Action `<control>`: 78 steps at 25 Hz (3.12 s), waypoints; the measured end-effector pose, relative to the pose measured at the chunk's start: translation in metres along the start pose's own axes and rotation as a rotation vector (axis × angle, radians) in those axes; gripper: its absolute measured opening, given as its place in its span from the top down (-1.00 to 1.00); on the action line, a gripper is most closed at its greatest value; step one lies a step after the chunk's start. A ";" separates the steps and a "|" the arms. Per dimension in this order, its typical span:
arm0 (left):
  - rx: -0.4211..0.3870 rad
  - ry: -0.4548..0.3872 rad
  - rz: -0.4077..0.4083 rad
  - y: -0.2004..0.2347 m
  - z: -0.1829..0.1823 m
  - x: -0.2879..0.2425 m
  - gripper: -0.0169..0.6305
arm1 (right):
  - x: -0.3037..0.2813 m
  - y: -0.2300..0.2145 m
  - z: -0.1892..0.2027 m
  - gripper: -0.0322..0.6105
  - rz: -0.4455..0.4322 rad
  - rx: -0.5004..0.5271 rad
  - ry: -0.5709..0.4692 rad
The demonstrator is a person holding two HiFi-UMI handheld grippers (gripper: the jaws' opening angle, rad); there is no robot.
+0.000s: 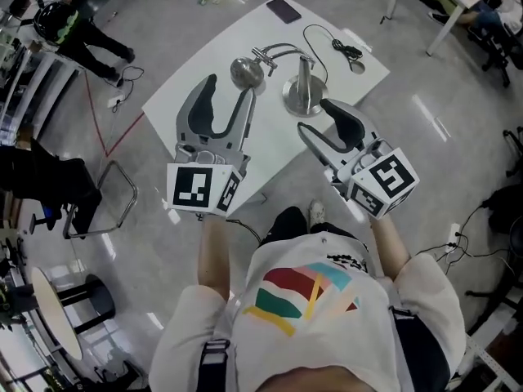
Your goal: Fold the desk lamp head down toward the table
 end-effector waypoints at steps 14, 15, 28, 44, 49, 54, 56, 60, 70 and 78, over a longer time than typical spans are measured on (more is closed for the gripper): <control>-0.108 0.198 0.289 0.046 0.006 -0.045 0.26 | -0.081 -0.022 -0.004 0.14 -0.079 -0.030 0.080; -0.105 0.191 0.308 0.045 0.004 -0.046 0.29 | -0.084 -0.022 -0.004 0.14 -0.086 -0.029 0.081; -0.167 0.254 0.388 0.047 0.019 -0.045 0.34 | -0.106 -0.036 0.012 0.14 -0.091 -0.060 0.151; -0.079 0.686 0.379 0.044 0.168 -0.043 0.42 | -0.116 -0.046 0.058 0.14 -0.044 -0.152 0.291; -0.047 0.732 0.435 0.040 0.198 -0.058 0.42 | -0.111 -0.055 0.073 0.14 -0.003 -0.166 0.332; -0.006 0.752 0.466 0.038 0.222 -0.074 0.42 | -0.111 -0.066 0.083 0.14 0.042 -0.181 0.356; 0.002 0.760 0.477 0.037 0.226 -0.077 0.42 | -0.110 -0.068 0.084 0.14 0.055 -0.181 0.367; 0.043 0.765 0.483 0.037 0.235 -0.084 0.42 | -0.108 -0.071 0.086 0.14 0.079 -0.178 0.375; 0.068 0.771 0.456 0.035 0.241 -0.086 0.42 | -0.104 -0.070 0.092 0.14 0.109 -0.170 0.375; 0.170 0.625 0.366 0.040 0.210 -0.069 0.42 | -0.099 -0.057 0.067 0.14 0.102 -0.139 0.291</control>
Point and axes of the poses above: the fingertips, and each gripper's own axes: x backward along the fingers, y to its left, z out of its underside, the point moved 8 cm from there along x, backward along the fingers, and after that the axes turned 3 degrees about y, right-handed, at the moved point
